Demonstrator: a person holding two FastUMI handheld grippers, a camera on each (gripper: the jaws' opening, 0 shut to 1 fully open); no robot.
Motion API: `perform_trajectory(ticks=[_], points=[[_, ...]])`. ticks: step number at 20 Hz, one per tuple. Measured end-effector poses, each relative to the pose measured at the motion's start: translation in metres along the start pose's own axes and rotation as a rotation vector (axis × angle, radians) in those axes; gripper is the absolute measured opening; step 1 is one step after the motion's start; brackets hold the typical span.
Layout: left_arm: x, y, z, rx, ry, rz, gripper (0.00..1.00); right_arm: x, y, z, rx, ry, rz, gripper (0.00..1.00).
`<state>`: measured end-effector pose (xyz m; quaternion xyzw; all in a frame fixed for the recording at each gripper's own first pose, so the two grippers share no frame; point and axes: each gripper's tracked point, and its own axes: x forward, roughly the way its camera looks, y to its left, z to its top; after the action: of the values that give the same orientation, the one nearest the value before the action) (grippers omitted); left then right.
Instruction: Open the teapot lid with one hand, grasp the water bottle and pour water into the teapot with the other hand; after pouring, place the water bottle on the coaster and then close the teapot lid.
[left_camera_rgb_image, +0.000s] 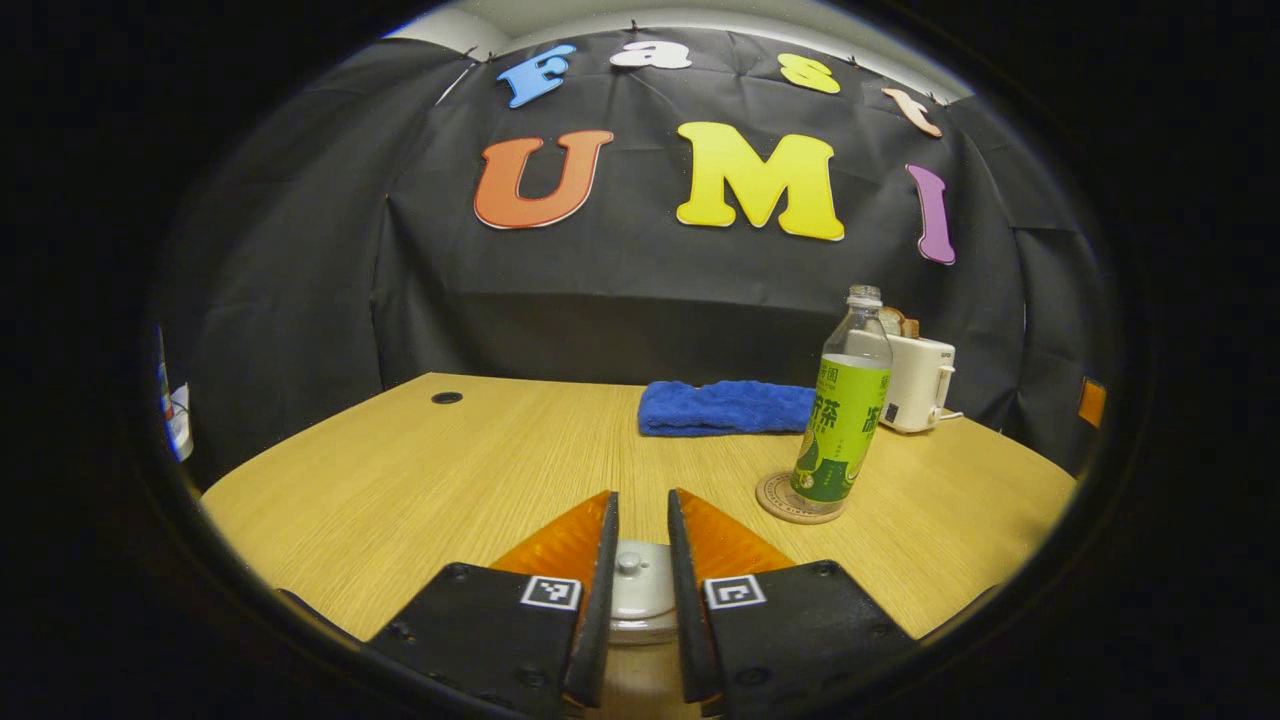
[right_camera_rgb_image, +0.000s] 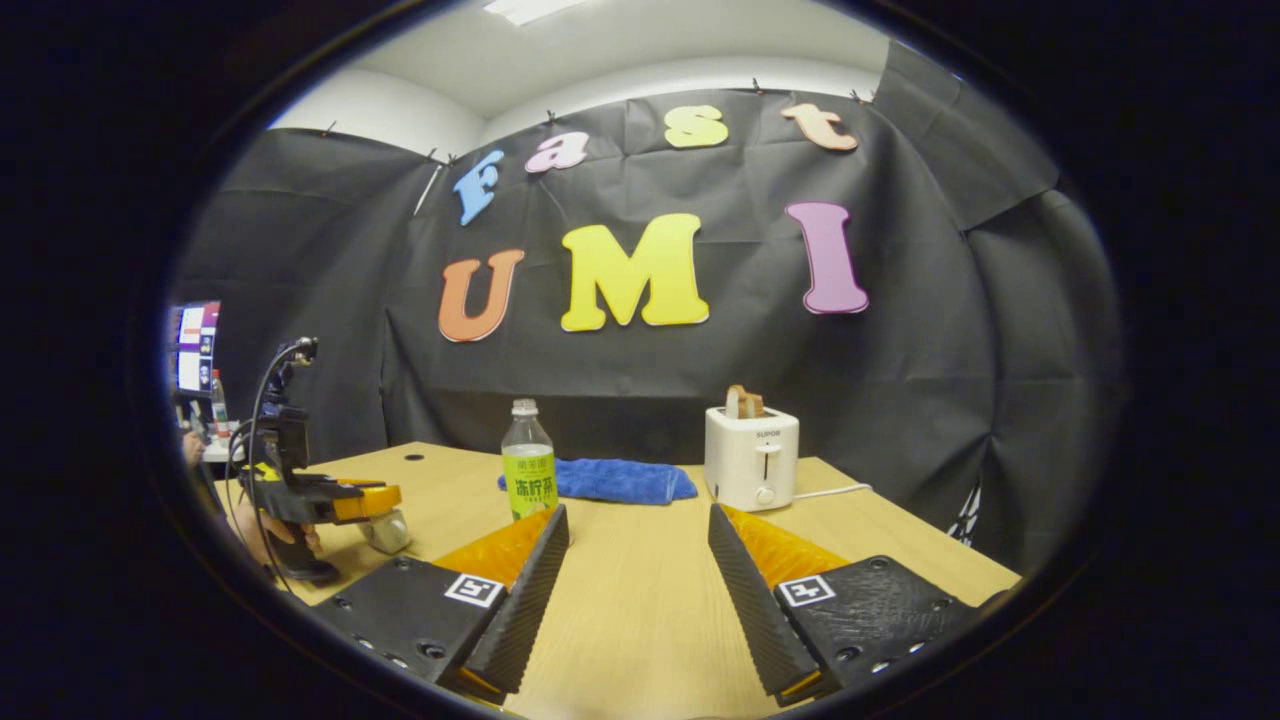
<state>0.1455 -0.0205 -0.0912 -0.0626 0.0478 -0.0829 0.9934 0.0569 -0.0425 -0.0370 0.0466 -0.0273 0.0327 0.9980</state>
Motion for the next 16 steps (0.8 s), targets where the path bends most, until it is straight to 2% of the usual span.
perform_trajectory(ticks=[3,4,5,6,8,11,16], points=[[0.0,-0.003,-0.003,0.044,0.031,0.024,0.47,-0.003,0.003,0.007,-0.01,-0.015,-0.002,0.84],[-0.002,-0.003,-0.001,0.061,0.035,0.039,0.59,-0.004,0.003,0.007,-0.014,-0.019,0.001,0.84],[-0.007,-0.002,0.004,0.073,0.03,0.046,0.63,-0.007,0.005,0.009,-0.02,-0.022,0.003,0.84],[-0.012,-0.002,0.011,0.085,0.019,0.046,0.7,-0.008,0.007,0.011,-0.024,-0.026,0.006,0.84],[-0.024,0.002,0.025,0.113,-0.001,0.079,0.93,-0.011,0.012,0.012,-0.032,-0.033,0.012,0.84],[-0.046,-0.002,0.044,0.124,-0.031,0.098,1.0,-0.013,0.019,0.013,-0.044,-0.034,0.018,0.84],[-0.097,-0.022,0.073,0.097,-0.088,0.082,1.0,-0.017,0.028,0.014,-0.021,-0.013,0.016,0.84]])
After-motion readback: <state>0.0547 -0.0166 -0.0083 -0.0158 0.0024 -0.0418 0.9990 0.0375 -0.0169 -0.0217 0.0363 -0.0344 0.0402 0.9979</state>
